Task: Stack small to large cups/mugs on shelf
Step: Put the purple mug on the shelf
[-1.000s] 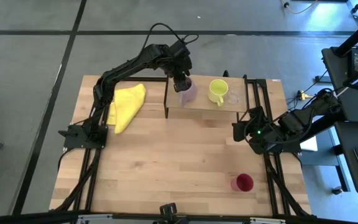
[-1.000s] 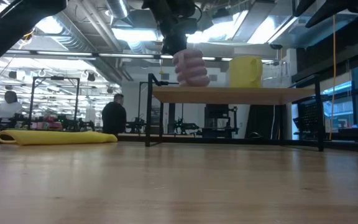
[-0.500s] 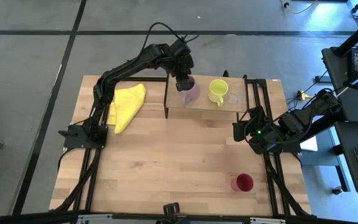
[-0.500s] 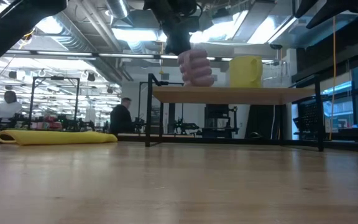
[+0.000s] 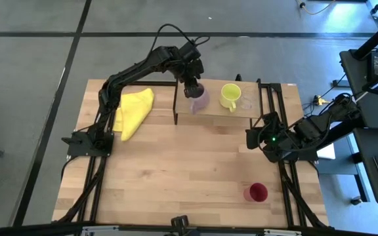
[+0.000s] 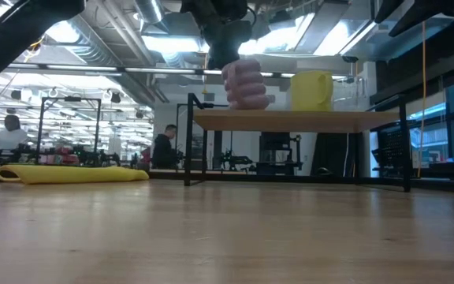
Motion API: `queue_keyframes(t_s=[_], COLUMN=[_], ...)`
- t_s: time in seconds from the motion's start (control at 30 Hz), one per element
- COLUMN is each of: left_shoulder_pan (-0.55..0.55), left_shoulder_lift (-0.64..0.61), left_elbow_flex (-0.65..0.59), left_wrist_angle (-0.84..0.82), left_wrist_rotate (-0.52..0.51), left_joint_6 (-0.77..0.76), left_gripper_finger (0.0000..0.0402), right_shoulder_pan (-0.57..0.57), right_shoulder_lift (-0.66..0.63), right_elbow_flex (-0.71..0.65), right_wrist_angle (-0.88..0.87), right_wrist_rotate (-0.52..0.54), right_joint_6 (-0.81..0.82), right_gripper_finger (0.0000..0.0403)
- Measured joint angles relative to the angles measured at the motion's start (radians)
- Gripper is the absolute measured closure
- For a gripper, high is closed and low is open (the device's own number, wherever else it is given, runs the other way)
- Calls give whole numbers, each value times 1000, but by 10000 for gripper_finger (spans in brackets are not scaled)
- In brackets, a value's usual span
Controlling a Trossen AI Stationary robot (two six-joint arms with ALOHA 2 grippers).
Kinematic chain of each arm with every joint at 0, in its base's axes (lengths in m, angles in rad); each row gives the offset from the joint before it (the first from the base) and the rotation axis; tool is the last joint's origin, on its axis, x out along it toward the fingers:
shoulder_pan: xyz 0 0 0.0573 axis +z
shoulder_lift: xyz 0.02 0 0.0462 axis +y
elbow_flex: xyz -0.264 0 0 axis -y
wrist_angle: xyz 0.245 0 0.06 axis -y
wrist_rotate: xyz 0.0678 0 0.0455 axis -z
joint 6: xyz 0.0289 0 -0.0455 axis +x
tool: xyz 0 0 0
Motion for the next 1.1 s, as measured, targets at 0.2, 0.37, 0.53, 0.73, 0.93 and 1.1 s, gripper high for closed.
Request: queue_keyframes(t_s=[0.2,0.37,0.53,0.73,0.93,1.1], left_shoulder_pan=[0,0,0,7,8,8], left_shoulder_lift=[0,0,0,0,0,0], left_elbow_flex=[0,0,0,0,0,0], left_wrist_angle=[-7,-9,-9,-1,3,4], left_wrist_rotate=[-15,19,30,21,19,18], left_joint_6=[1,-6,-16,-21,-29,-23], left_gripper_finger=[351,351,351,334,318,315], right_shoulder_pan=[0,0,0,0,0,0], right_shoulder_lift=[0,0,0,0,0,0], right_elbow_flex=[0,0,0,0,0,0], right_wrist_angle=[0,-1,-2,-2,-2,-2], right_wrist_rotate=[-3,-3,-3,-4,-4,-4], right_joint_6=[0,0,0,0,-4,-18], right_gripper_finger=[240,240,240,240,240,240])
